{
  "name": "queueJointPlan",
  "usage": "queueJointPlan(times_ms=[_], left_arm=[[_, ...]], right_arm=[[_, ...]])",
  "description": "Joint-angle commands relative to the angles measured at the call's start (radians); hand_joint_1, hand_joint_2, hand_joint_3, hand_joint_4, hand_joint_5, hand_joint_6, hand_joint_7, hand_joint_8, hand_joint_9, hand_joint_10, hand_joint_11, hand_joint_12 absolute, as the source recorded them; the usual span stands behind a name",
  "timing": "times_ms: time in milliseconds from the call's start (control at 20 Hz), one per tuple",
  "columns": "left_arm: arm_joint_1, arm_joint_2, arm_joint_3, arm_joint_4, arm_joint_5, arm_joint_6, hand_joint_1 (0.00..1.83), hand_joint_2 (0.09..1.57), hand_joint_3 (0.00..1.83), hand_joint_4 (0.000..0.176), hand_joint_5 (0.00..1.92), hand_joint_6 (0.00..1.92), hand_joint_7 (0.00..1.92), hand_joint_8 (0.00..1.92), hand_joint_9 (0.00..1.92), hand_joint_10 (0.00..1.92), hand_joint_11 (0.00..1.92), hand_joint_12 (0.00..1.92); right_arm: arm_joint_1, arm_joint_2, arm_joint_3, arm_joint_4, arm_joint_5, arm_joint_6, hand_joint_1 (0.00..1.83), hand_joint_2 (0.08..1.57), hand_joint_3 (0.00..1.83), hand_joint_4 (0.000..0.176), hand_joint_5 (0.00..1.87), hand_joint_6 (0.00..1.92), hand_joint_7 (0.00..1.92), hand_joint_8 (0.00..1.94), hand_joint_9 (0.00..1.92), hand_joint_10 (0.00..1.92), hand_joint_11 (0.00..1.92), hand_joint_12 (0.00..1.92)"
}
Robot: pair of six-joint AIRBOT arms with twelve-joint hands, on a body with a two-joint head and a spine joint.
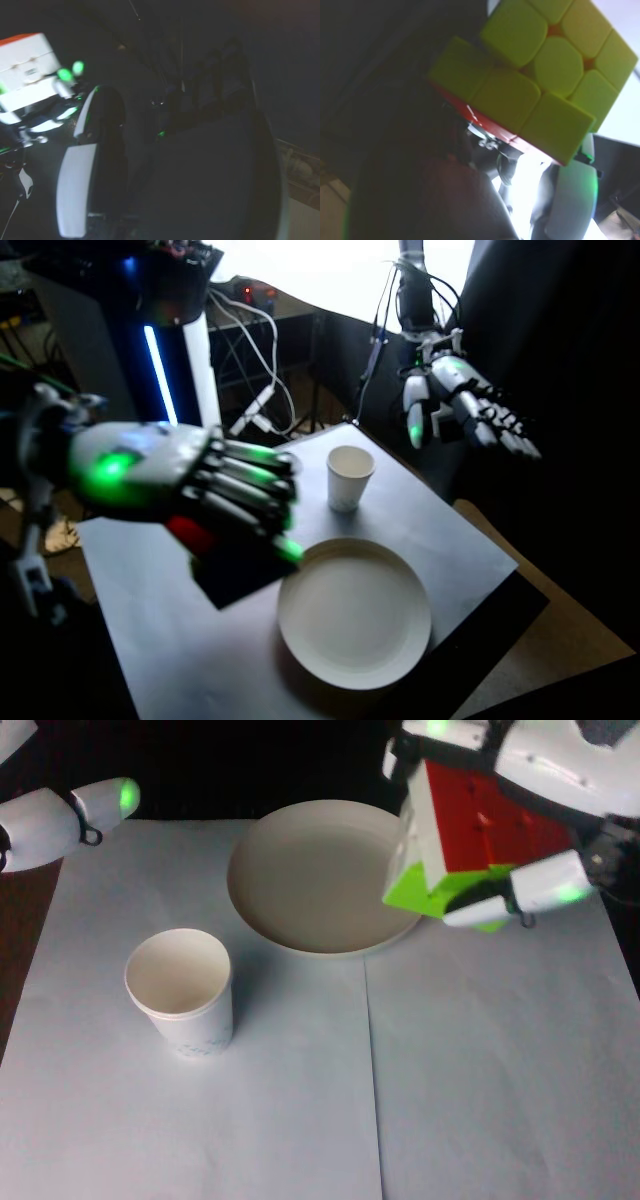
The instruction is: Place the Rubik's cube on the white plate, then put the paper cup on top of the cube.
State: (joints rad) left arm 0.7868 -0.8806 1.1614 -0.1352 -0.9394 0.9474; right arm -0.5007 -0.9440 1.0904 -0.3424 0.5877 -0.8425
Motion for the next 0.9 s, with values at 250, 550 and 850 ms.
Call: queueJointPlan(times_ms=[250,550,850], left_arm=[[-0.008,-0.002,0.013,-0.014,-0.119,-0.002,0.4,1.4,0.0,0.153,0.03,0.0,0.0,0.0,0.0,0.0,0.0,0.0],[-0.006,-0.01,0.021,-0.023,-0.124,-0.002,0.45,1.43,0.01,0.112,0.03,0.0,0.0,0.0,0.0,0.0,0.0,0.0],[-0.003,-0.013,0.026,-0.034,-0.136,-0.002,0.58,1.49,0.03,0.125,0.04,0.0,0.0,0.0,0.0,0.0,0.0,0.0]], right_arm=[[0.108,-0.134,0.121,0.014,-0.005,-0.005,1.32,1.19,0.0,0.0,0.28,1.38,0.79,1.34,0.82,1.79,0.99,1.92],[0.126,-0.301,0.259,0.033,-0.074,-0.005,1.23,1.11,0.0,0.0,0.34,1.01,0.55,1.13,0.65,1.54,0.69,1.9],[0.125,-0.411,0.363,0.103,-0.085,-0.005,1.19,1.12,0.0,0.0,0.34,0.96,0.55,0.84,0.5,1.26,0.38,1.78]])
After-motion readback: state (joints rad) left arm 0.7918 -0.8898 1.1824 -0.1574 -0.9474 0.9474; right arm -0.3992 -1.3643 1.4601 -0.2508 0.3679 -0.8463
